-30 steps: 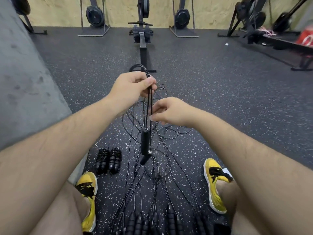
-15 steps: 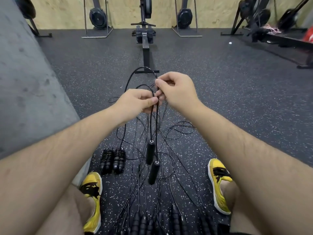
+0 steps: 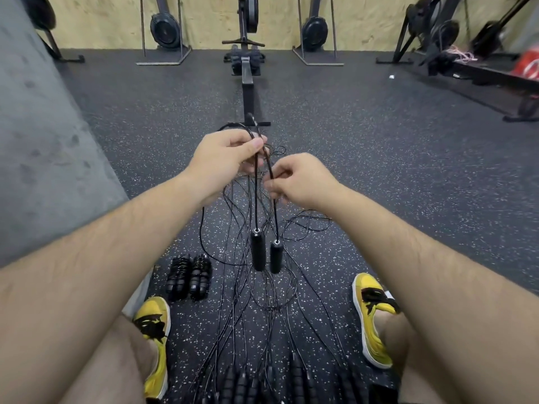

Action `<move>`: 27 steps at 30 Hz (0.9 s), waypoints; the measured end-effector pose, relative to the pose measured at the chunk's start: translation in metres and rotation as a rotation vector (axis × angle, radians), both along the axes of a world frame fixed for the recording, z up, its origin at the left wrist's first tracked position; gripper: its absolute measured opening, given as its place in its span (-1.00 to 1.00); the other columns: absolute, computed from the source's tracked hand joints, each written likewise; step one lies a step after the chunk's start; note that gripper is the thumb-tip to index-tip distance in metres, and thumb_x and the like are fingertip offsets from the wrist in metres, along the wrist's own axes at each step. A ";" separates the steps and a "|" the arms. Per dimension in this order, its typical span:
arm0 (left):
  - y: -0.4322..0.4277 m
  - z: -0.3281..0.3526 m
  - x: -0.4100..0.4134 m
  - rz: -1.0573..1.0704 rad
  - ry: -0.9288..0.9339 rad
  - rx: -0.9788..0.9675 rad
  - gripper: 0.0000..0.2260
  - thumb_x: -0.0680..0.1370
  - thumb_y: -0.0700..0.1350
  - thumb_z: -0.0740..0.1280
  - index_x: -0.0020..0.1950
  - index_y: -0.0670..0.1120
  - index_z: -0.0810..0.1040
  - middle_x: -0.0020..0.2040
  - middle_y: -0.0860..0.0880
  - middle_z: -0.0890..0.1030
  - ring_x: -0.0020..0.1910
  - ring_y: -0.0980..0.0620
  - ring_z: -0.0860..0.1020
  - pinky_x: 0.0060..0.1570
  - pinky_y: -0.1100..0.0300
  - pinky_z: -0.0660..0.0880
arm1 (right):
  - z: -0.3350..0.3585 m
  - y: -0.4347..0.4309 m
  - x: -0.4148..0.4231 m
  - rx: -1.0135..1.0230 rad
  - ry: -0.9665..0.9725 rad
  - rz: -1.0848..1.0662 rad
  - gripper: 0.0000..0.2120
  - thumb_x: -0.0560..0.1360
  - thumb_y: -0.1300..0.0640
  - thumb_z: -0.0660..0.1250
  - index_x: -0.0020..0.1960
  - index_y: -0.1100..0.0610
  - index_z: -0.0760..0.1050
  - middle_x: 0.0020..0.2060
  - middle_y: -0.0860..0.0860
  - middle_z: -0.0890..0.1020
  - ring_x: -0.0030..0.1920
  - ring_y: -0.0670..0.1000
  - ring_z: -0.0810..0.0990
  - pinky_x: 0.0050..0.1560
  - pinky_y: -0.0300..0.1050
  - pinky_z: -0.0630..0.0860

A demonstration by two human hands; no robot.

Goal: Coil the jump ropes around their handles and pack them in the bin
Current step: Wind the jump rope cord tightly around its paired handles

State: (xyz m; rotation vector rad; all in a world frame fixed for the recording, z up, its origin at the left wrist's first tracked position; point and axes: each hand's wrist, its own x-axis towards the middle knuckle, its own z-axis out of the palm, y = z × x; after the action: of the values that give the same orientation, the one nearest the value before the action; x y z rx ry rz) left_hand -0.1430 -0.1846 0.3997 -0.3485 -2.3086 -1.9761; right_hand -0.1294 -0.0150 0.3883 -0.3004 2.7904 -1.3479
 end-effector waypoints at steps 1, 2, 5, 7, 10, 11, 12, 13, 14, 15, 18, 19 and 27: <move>-0.001 -0.002 0.001 -0.009 -0.009 -0.012 -0.90 0.62 -0.22 0.36 0.05 -0.17 0.67 -0.04 -0.08 0.71 -0.15 0.03 0.64 -0.13 0.15 0.58 | 0.003 -0.001 -0.002 -0.081 0.035 -0.030 -0.97 0.50 0.26 0.45 -0.11 0.21 0.61 -0.32 0.08 0.69 -0.46 -0.09 0.58 -0.36 -0.13 0.57; -0.001 -0.005 0.001 -0.020 -0.025 -0.035 -0.90 0.61 -0.23 0.36 0.06 -0.15 0.67 -0.01 -0.11 0.72 -0.13 0.01 0.65 -0.08 0.11 0.58 | 0.006 -0.001 -0.002 -0.163 0.068 -0.056 -0.94 0.49 0.28 0.45 -0.14 0.19 0.59 -0.33 0.08 0.69 -0.45 -0.06 0.60 -0.34 -0.09 0.59; -0.001 -0.019 0.005 -0.056 -0.078 -0.104 -0.92 0.60 -0.23 0.39 0.02 -0.20 0.66 -0.03 -0.14 0.71 -0.12 0.00 0.66 0.02 0.05 0.60 | 0.013 -0.003 -0.007 -0.376 0.142 -0.095 -0.92 0.47 0.33 0.47 -0.08 0.22 0.59 -0.31 0.11 0.69 -0.36 0.02 0.67 -0.29 -0.06 0.65; 0.002 -0.026 0.006 -0.097 -0.095 -0.154 -0.84 0.59 -0.21 0.40 0.07 -0.31 0.64 -0.01 -0.10 0.71 -0.17 0.08 0.66 0.01 0.09 0.60 | 0.016 -0.003 -0.008 -0.460 0.127 -0.112 -0.90 0.47 0.34 0.46 -0.02 0.27 0.59 -0.30 0.13 0.68 -0.32 0.08 0.69 -0.26 0.00 0.66; 0.008 -0.027 0.008 -0.102 -0.095 -0.176 -0.81 0.59 -0.20 0.40 0.07 -0.34 0.62 -0.04 -0.11 0.73 -0.18 0.11 0.67 -0.08 0.17 0.59 | 0.017 -0.004 -0.006 -0.496 0.103 -0.104 -0.91 0.51 0.30 0.44 0.00 0.29 0.59 -0.32 0.13 0.66 -0.39 0.04 0.63 -0.33 -0.05 0.63; 0.008 -0.026 0.006 -0.081 -0.085 -0.174 -0.83 0.59 -0.20 0.40 0.01 -0.33 0.62 -0.10 -0.09 0.74 -0.19 0.09 0.66 -0.10 0.16 0.58 | 0.016 -0.004 -0.006 -0.485 0.100 -0.100 -0.92 0.53 0.26 0.42 -0.02 0.28 0.61 -0.32 0.13 0.65 -0.39 0.05 0.61 -0.34 -0.06 0.61; 0.008 -0.024 0.006 -0.066 -0.073 -0.168 -0.86 0.60 -0.20 0.40 -0.07 -0.29 0.62 -0.15 -0.08 0.73 -0.20 0.06 0.65 -0.10 0.11 0.57 | 0.017 -0.004 -0.006 -0.471 0.092 -0.099 -0.93 0.54 0.24 0.39 -0.03 0.25 0.61 -0.31 0.13 0.65 -0.37 0.06 0.60 -0.34 -0.09 0.59; 0.007 -0.022 0.005 -0.056 -0.058 -0.154 -0.86 0.59 -0.19 0.41 -0.13 -0.22 0.61 -0.18 -0.09 0.72 -0.20 0.01 0.63 -0.09 0.05 0.57 | 0.016 -0.003 -0.006 -0.454 0.074 -0.100 -0.92 0.55 0.26 0.35 -0.05 0.24 0.61 -0.29 0.14 0.65 -0.34 0.07 0.60 -0.34 -0.12 0.56; 0.006 -0.019 0.004 -0.049 -0.046 -0.143 -0.85 0.59 -0.16 0.42 -0.17 -0.18 0.61 -0.15 -0.15 0.72 -0.18 -0.03 0.61 -0.06 -0.02 0.58 | 0.016 -0.001 -0.007 -0.415 0.051 -0.103 -0.89 0.54 0.29 0.30 -0.06 0.23 0.61 -0.26 0.15 0.66 -0.29 0.06 0.59 -0.32 -0.14 0.55; 0.004 -0.015 0.003 -0.043 -0.033 -0.128 -0.85 0.58 -0.15 0.42 -0.16 -0.18 0.62 -0.09 -0.22 0.72 -0.16 -0.05 0.61 -0.01 -0.09 0.60 | 0.014 0.002 -0.008 -0.340 0.029 -0.103 -0.84 0.51 0.32 0.26 -0.06 0.19 0.61 -0.21 0.14 0.69 -0.25 0.05 0.60 -0.28 -0.12 0.55; 0.004 -0.003 0.004 -0.034 -0.012 -0.048 -0.81 0.60 -0.18 0.39 -0.01 -0.33 0.62 -0.02 -0.25 0.71 -0.15 -0.05 0.61 0.00 -0.09 0.61 | 0.007 0.010 -0.004 -0.065 -0.077 0.005 -0.80 0.45 0.30 0.33 0.01 0.10 0.61 -0.05 0.10 0.71 -0.18 0.03 0.64 -0.11 -0.03 0.65; 0.005 0.000 0.004 -0.037 -0.007 -0.024 -0.81 0.61 -0.19 0.37 0.01 -0.35 0.61 -0.03 -0.22 0.72 -0.16 -0.02 0.61 -0.06 -0.02 0.60 | 0.004 0.011 -0.002 -0.009 -0.114 0.066 -0.81 0.46 0.27 0.39 0.04 0.10 0.62 -0.07 0.05 0.70 -0.21 0.00 0.63 -0.15 -0.12 0.65; 0.008 0.006 -0.001 -0.019 0.015 0.064 -0.81 0.62 -0.23 0.34 0.03 -0.39 0.59 -0.07 -0.15 0.71 -0.07 -0.02 0.61 -0.20 0.19 0.54 | -0.013 -0.002 0.002 -0.025 -0.132 0.167 -0.86 0.52 0.19 0.46 0.06 0.17 0.67 -0.29 -0.02 0.69 -0.35 -0.07 0.66 -0.26 -0.27 0.55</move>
State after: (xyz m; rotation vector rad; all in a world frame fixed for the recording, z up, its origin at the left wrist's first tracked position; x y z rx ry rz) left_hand -0.1438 -0.1764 0.4061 -0.3803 -2.2360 -2.0430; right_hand -0.1275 -0.0173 0.3753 -0.4190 2.5794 -1.3150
